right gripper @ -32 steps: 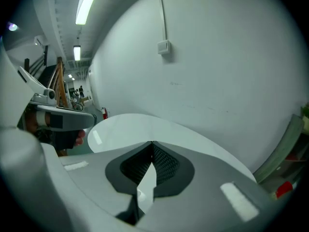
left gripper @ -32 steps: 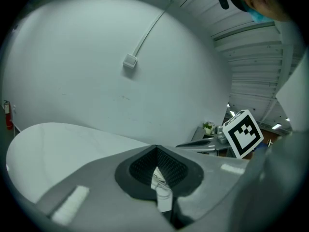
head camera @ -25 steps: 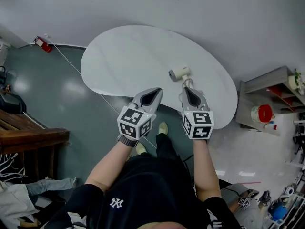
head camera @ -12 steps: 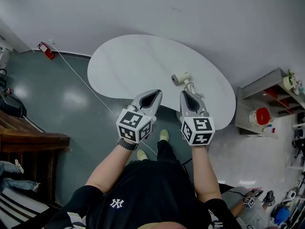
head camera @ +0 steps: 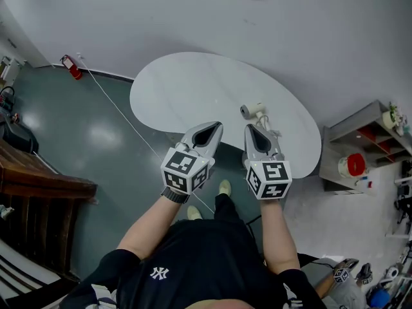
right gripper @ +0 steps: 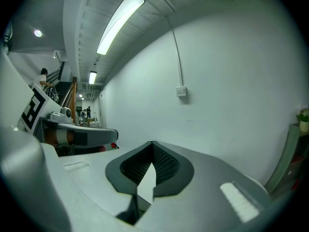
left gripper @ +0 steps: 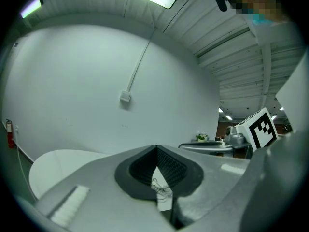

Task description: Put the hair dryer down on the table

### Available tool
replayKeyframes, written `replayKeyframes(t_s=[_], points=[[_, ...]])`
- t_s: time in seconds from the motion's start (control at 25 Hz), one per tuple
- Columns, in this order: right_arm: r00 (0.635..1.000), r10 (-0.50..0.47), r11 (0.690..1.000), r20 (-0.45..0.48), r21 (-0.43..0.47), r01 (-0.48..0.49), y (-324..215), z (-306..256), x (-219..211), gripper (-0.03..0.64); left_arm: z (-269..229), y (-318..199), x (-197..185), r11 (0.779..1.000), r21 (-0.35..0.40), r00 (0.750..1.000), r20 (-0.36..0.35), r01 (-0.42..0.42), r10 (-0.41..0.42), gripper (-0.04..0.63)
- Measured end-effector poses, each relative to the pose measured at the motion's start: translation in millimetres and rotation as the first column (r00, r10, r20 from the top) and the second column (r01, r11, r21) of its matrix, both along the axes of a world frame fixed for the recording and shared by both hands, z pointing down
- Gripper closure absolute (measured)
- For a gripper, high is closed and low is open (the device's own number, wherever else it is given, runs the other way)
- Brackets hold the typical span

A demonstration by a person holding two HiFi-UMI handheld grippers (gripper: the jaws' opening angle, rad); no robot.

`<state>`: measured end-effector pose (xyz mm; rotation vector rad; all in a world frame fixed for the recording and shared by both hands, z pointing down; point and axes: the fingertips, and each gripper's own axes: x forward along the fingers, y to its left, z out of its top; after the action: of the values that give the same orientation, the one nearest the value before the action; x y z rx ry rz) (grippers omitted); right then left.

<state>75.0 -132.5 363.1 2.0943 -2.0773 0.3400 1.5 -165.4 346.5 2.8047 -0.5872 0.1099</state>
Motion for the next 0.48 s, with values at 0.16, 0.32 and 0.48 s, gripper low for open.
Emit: replayKeyframes(t_s=[0.16,0.32,0.48], points=[[1.000,-0.002,1.000,-0.001,0.010,0.002,3.3,-4.0,-8.1,0.595,-3.4,4.6,-6.3,1.000,0.005,1.000,-0.003,0.000,0.000,0.594],[1.000,-0.007,1.000,-0.008,0.013,0.007,6.8,-6.2,-16.3,0.595,-6.0,8.8,-11.8,1.000,0.009,1.000,-0.009,-0.003,0.003,0.594],[1.000,-0.005,1.000,-0.014,0.016,0.005,11.4,-8.1,-20.3,0.595,-7.1,13.4,-15.0,1.000,0.010,1.000,-0.014,-0.006,0.006,0.594]])
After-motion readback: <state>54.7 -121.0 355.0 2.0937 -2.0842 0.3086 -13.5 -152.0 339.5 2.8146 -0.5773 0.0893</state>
